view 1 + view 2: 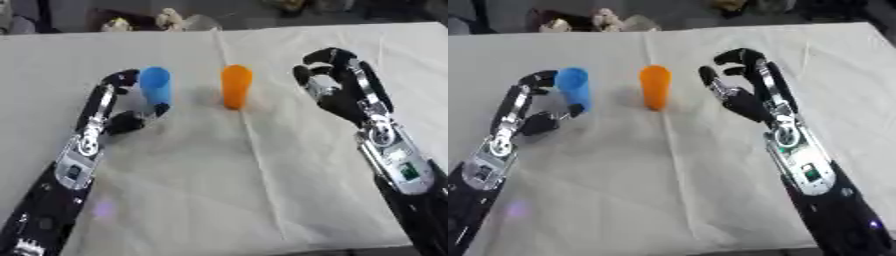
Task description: Pour the contents of one cup into another cup.
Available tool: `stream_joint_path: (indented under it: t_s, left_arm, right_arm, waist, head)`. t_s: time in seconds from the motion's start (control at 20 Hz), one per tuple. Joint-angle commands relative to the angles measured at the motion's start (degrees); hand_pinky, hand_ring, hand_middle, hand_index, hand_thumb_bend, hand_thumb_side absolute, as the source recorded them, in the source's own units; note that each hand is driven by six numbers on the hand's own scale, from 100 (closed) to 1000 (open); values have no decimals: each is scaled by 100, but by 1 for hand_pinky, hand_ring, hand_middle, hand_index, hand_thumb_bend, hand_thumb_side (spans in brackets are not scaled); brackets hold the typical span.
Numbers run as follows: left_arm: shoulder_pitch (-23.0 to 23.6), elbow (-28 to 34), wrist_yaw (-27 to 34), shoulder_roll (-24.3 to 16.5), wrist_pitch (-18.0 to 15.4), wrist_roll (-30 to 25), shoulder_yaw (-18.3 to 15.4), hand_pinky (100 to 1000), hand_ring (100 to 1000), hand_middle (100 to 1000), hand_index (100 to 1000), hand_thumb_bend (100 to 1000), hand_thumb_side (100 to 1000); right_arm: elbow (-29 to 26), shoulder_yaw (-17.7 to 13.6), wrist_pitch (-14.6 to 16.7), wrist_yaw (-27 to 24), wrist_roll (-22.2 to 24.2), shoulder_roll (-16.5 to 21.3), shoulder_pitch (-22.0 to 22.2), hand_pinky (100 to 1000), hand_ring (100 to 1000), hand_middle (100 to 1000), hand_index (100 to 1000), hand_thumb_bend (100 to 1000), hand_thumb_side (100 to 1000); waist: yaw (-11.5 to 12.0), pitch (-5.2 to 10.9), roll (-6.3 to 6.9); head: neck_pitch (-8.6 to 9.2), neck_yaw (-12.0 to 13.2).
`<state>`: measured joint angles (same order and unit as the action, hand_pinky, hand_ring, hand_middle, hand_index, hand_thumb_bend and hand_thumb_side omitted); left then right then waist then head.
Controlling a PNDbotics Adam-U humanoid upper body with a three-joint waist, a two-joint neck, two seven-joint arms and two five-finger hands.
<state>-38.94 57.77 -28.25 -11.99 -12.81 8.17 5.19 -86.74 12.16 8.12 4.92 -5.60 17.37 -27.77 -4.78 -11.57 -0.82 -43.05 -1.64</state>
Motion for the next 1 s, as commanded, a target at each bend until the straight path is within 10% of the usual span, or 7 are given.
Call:
stream_joint_path:
  t_s: [0.05,1.0]
  left_arm:
    - [-152,13,-47,-14,4,67,34,781,799,722,865,736,536]
    - [-371,-203,-159,53,215,218,11,731,739,627,832,727,552]
  right_arm:
    - [-123,-1,9,-32,15,49,-110,726,801,617,661,422,502]
    - [-122,21,16,-54,46,31,-162,726,801,616,660,420,506]
  waist:
    - [-24,69,-3]
    - [-175,-36,-26]
  head:
    - [76,12]
    - [178,4]
